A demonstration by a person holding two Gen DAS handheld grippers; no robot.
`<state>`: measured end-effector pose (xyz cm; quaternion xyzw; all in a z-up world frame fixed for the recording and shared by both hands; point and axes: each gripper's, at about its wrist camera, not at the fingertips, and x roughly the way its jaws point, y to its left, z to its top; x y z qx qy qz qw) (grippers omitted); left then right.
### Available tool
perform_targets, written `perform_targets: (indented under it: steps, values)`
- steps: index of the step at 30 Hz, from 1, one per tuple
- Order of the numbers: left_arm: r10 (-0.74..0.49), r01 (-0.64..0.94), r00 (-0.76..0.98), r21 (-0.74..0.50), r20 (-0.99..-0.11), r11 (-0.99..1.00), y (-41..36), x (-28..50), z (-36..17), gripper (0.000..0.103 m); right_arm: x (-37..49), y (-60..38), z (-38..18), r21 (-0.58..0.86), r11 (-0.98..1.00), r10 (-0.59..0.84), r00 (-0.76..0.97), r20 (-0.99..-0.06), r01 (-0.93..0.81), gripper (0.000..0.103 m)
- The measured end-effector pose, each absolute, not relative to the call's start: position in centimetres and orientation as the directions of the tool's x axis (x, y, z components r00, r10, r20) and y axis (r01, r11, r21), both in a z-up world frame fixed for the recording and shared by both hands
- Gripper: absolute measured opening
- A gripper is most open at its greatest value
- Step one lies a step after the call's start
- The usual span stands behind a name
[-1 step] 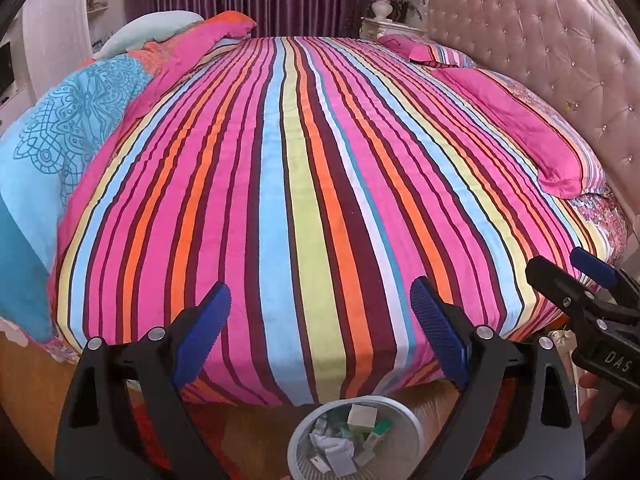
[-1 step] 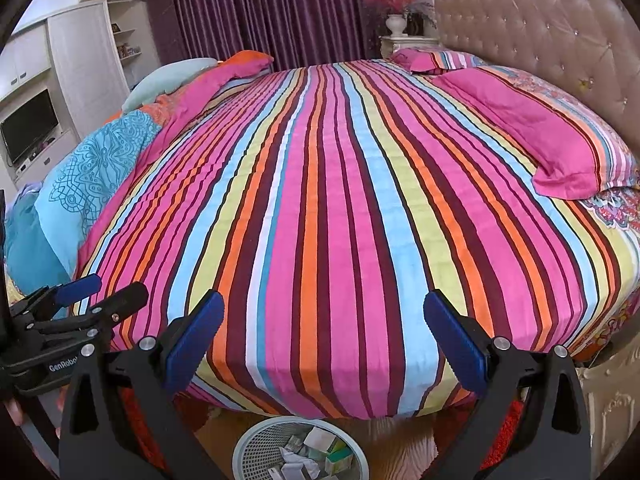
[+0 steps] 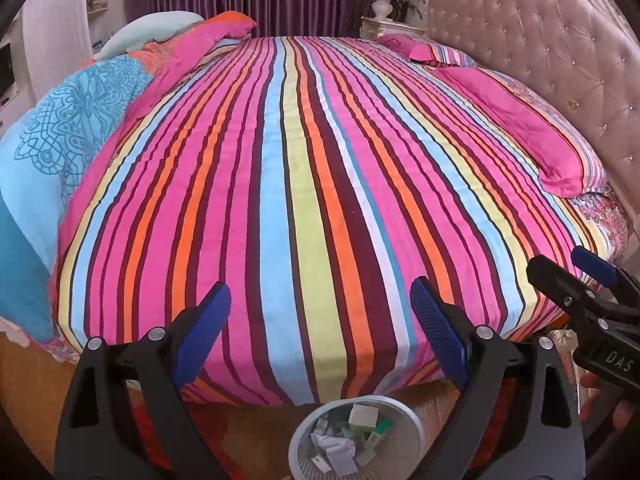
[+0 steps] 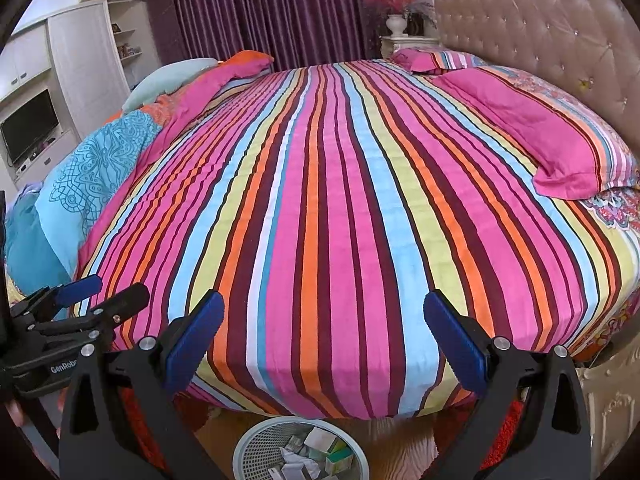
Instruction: Collect trash
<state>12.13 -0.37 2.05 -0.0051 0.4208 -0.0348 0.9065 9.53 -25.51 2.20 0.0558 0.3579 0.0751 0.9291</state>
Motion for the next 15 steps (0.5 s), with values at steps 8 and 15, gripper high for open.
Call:
perform_targets:
  steps: [8,15]
  values:
    - [-0.071,0.05,0.647,-0.05,-0.759,0.997,-0.29,11.91,2.42,0.089,9.36,-25.47,2.37,0.158,0.982,0.185,0.734,-0.654,-0.106,0.096]
    - [-0.028,0.033,0.653,-0.008,-0.757,0.999,-0.32,11.75,2.41,0.089,9.21,-25.41,2.58,0.155,0.982,0.185,0.737,-0.651,-0.11,0.096]
